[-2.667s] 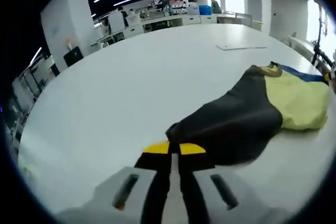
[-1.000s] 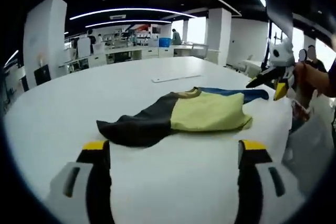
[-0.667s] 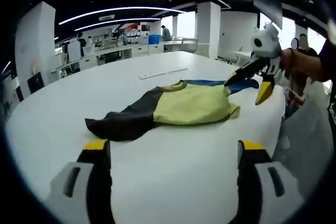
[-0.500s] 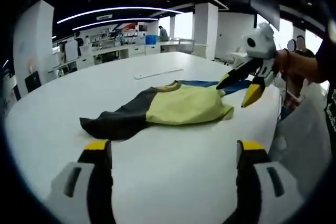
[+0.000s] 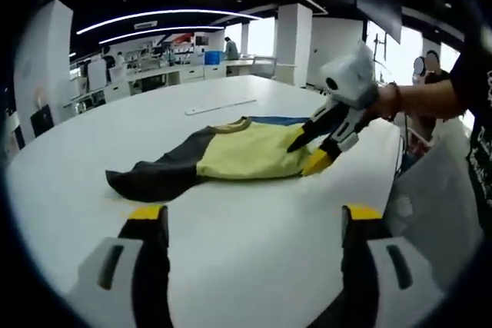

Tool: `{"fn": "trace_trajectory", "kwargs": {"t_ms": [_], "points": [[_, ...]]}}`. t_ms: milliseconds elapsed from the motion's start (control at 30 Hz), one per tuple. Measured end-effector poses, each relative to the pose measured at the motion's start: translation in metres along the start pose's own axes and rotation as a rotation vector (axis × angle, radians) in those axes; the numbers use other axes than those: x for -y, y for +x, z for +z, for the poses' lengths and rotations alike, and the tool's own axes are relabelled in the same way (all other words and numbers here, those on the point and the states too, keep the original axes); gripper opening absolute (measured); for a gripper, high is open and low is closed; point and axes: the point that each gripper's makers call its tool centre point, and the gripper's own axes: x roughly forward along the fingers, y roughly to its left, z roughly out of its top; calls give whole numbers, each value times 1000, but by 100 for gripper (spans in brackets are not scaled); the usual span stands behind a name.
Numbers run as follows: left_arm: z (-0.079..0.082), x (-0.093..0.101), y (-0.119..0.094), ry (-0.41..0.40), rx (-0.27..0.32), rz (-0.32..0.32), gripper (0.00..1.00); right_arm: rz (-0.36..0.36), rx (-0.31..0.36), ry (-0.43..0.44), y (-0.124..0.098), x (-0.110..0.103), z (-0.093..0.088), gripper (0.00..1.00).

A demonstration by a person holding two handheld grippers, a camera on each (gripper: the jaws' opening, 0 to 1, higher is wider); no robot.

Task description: Fold the garment on the visible template until the final outline fits inside the template.

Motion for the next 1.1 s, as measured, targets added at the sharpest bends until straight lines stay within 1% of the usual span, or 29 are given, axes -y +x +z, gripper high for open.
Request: {"fn": "trace_trajectory", "kwargs": {"t_ms": [67,167,267,333,367,467,533,667,733,767,800,933,1100], "points": [[-1,1,0,-2,-3,-1,90,-9,-10,-12,5,4,-1,34],[-3,-1,1,-7,-6,-1,89,-26,-56,-48,11,8,-10,31],[-4,1,1,-6,-10,-3,89,-29,-66,-62,18,9,-14,30],[-6,1,1,-4,-15,-2,89,-42,-75,-89,17,13,-14,26],[-6,1,0,-5,-19,-2,88,-52,-79,-99,17,16,-14,23],[-8,0,-1,-16,-20,1,88,-64,-79,-98,18,22,-14,16],[-10,-1,-1,-23,-23,3,88,-68,-76,-94,19,23,-14,14],[-13,-3,-2,-27,-26,3,87,-86,-53,-57,18,29,-11,8],[-14,-4,-3,-30,-25,2,87,-85,-35,-6,17,31,-9,3],[-14,-3,-3,-30,-26,2,86,-70,-24,23,16,30,-8,1],[-14,-4,-3,-29,-26,4,86,-64,-16,68,12,29,-5,1],[-12,-2,-3,-28,-21,1,86,-60,7,68,0,34,5,0],[-12,-2,-1,-26,-23,-2,85,-89,58,69,-16,43,27,0]]}}
